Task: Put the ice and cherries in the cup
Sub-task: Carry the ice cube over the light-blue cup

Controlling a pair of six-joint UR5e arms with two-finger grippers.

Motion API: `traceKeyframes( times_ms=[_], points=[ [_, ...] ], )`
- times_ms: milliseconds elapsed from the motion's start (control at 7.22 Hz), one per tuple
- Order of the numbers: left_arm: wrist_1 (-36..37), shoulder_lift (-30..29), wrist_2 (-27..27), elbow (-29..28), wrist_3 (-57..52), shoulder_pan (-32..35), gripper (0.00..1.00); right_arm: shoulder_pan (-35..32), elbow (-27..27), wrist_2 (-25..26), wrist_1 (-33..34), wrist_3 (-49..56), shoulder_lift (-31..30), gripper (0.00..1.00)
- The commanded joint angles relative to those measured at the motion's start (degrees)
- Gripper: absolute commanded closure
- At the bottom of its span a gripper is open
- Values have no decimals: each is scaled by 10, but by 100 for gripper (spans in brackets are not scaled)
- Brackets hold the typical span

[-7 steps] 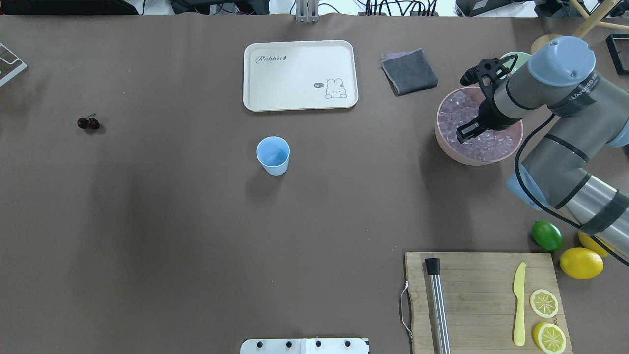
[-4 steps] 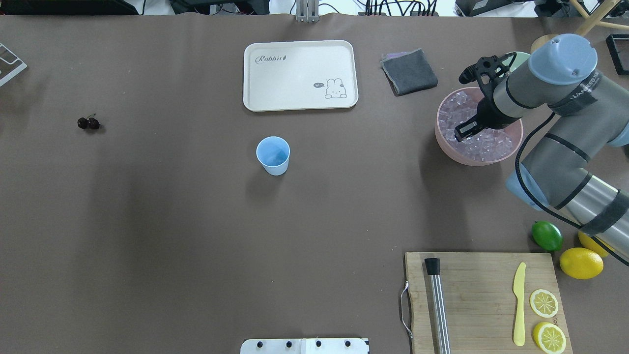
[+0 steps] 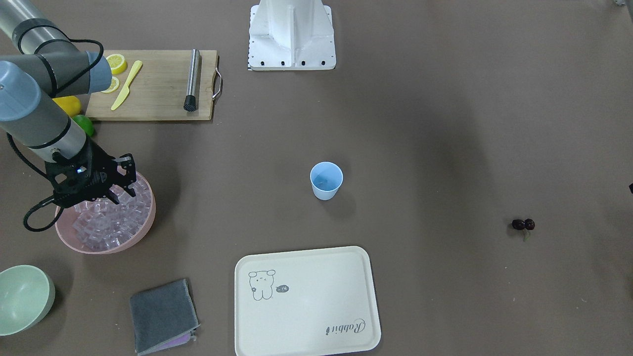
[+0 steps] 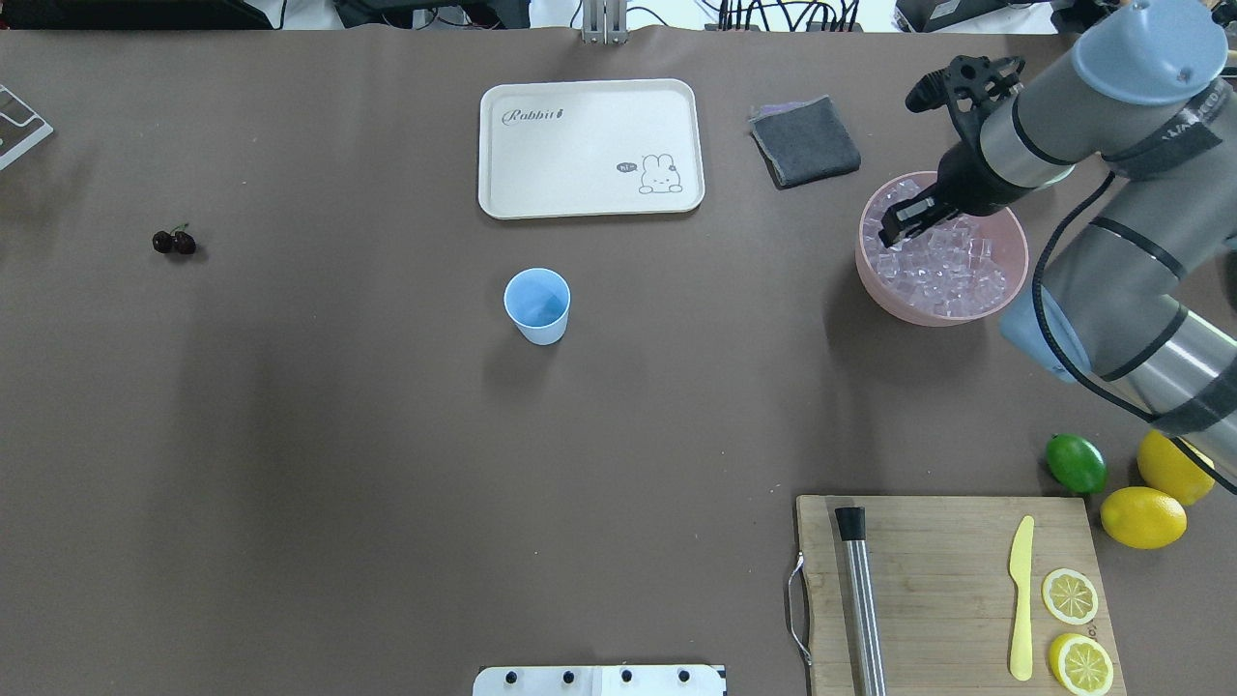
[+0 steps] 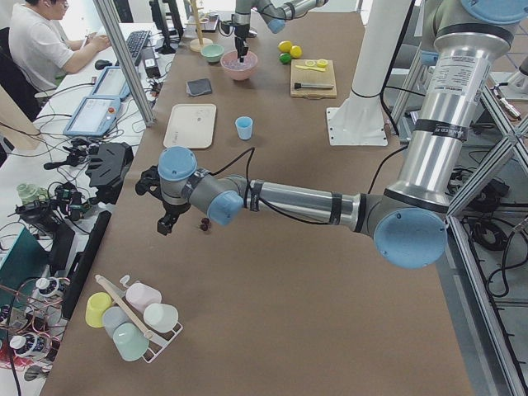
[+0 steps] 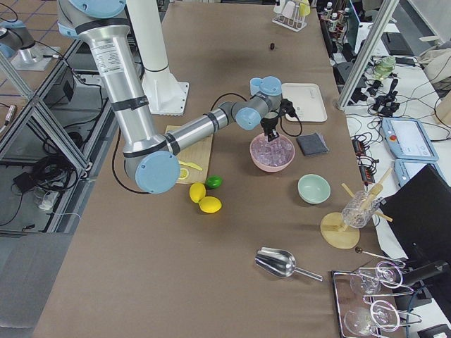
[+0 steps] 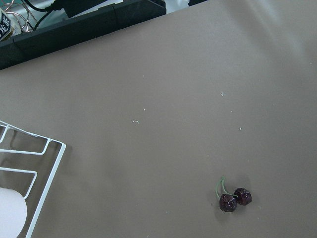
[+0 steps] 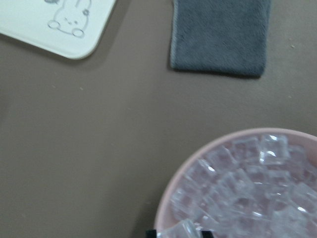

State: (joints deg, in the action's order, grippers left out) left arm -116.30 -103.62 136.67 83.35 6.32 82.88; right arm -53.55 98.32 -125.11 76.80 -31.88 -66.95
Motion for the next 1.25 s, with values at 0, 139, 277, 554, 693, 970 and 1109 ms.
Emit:
traceKeyframes(
  times_ms=[0, 139, 277, 554, 693, 970, 1109],
  points=[
    [-1, -1, 0, -3, -1, 0, 3, 67, -9, 59, 51, -147, 113, 100],
    [0, -3, 0, -6, -2, -6, 3, 105, -32, 98, 51, -224, 168, 100],
    [-1, -3, 0, -6, -2, -7, 3, 135, -91, 128, 54, -284, 248, 100],
    [-1, -4, -1, -5, -1, -11, 3, 184, -161, 199, 51, -345, 324, 100],
    [-2, -4, -1, -4, -1, -11, 3, 208, -161, 243, 49, -360, 332, 100],
    [-2, -3, -1, -3, -1, -11, 3, 228, -168, 275, 47, -362, 331, 100],
    [-2, -4, -1, -6, -1, -11, 3, 233, -185, 282, 46, -361, 331, 100]
  ],
)
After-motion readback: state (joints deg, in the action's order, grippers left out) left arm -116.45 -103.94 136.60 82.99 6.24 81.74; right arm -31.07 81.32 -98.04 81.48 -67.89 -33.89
